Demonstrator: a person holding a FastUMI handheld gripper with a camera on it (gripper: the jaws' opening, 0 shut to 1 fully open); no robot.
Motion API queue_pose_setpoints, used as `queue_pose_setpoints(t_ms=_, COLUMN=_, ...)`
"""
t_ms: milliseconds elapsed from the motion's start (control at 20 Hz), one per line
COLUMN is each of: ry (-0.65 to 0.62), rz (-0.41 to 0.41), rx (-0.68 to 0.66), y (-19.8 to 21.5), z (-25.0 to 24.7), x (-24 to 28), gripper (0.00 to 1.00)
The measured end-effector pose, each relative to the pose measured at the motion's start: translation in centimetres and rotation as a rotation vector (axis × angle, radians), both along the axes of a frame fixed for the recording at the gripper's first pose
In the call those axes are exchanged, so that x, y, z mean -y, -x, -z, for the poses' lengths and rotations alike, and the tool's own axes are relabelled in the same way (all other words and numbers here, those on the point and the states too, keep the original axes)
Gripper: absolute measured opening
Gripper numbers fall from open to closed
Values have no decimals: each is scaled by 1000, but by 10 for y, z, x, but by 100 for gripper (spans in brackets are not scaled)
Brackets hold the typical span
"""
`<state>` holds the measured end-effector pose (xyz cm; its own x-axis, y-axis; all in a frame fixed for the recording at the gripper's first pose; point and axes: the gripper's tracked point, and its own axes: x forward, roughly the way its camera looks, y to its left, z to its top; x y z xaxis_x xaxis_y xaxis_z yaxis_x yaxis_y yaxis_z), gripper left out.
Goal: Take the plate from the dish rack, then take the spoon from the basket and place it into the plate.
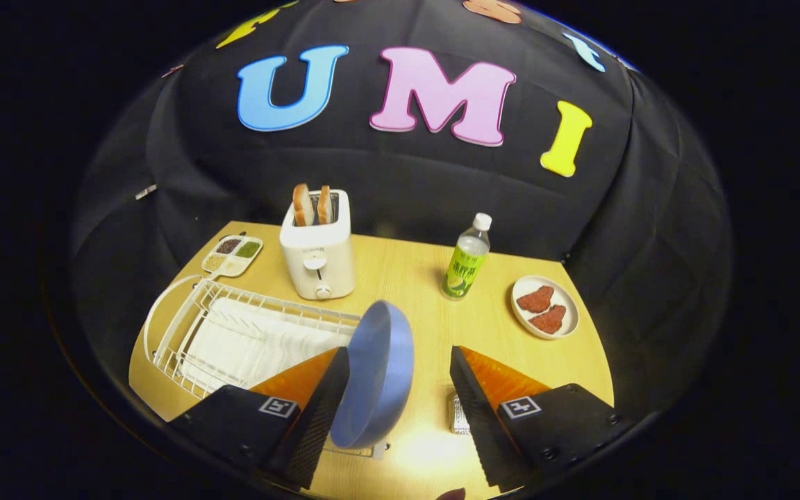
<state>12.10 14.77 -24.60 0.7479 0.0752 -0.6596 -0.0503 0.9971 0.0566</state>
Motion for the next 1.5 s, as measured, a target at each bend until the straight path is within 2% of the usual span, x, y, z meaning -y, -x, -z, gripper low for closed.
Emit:
queue_pose_setpoints(t_ms=100, ry=-14, rz=35, rx=-64, y=2, z=22, x=-2, gripper=86)
queue_pose_setpoints(t_ms=200, ry=-24, rz=72, rx=-105, y=2, z=40, x=-2, gripper=77)
queue_pose_setpoints(t_ms=300, ry=-21, rz=90, rx=-141, y=0, z=55, x=-3, gripper=63)
queue_pose_setpoints(t_ms=400, ry=-26, rz=104, rx=-171, y=1, z=66, x=-8, gripper=43)
queue_pose_setpoints(t_ms=450, ry=-27, rz=118, rx=-183, y=4, z=68, x=-8, gripper=40)
queue_pose_setpoints(t_ms=550, ry=-31, rz=160, rx=-189, y=-1, z=64, x=-10, gripper=37)
queue_pose_setpoints(t_ms=650, ry=7, rz=163, rx=-196, y=-1, z=60, x=-12, gripper=34)
queue_pose_setpoints(t_ms=900, ry=58, rz=162, rx=-163, y=-5, z=41, x=-12, gripper=33)
queue_pose_setpoints(t_ms=1050, ry=55, rz=205, rx=-144, y=-3, z=33, x=3, gripper=33)
queue_pose_setpoints(t_ms=1250, ry=-33, rz=246, rx=-103, y=-1, z=11, x=13, gripper=33)
queue_pose_setpoints(t_ms=1500, ry=-152, rz=205, rx=-67, y=19, z=-11, x=19, gripper=33)
